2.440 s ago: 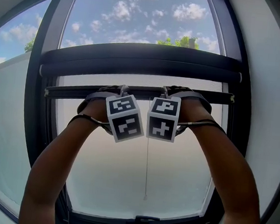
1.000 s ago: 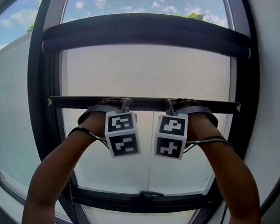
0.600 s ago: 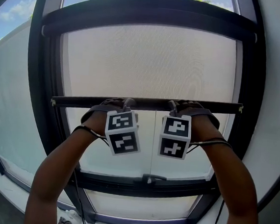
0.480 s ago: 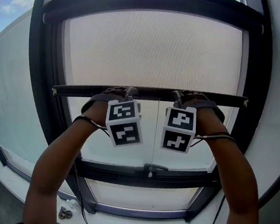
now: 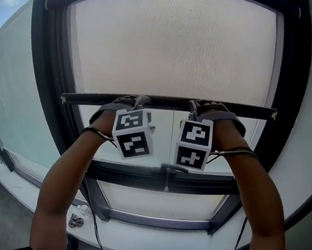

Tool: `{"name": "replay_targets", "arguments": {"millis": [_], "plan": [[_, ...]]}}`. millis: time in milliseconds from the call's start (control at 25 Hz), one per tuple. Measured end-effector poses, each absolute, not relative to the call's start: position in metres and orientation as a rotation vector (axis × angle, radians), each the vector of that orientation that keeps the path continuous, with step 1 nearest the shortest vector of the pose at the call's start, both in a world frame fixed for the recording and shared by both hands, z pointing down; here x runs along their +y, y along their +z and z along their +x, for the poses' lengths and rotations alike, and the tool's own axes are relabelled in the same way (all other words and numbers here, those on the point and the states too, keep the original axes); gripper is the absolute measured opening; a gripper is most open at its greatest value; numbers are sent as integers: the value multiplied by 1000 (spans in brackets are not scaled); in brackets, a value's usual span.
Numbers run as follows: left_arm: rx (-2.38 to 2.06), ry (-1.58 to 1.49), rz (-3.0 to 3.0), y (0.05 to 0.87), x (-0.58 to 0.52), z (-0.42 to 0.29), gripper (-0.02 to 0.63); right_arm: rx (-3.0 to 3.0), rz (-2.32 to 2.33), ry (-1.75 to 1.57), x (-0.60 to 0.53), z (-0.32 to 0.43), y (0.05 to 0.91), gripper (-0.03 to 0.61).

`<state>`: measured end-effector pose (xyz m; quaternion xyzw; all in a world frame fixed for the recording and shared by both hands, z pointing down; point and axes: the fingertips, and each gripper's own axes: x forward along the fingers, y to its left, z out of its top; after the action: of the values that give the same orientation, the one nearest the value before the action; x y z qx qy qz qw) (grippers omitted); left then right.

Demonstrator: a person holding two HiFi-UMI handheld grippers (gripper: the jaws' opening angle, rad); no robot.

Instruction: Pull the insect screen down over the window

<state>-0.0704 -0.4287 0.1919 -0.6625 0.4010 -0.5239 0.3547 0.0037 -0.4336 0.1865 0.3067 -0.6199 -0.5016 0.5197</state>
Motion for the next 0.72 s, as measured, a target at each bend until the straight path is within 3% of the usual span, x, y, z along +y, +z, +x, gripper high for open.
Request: {"name": "replay_targets", "arguments": {"millis": [720], "plan": [[919,-1405,-1774,331,-430,-66,278,-1539,684,-1039,-435,4,325,252]]}}
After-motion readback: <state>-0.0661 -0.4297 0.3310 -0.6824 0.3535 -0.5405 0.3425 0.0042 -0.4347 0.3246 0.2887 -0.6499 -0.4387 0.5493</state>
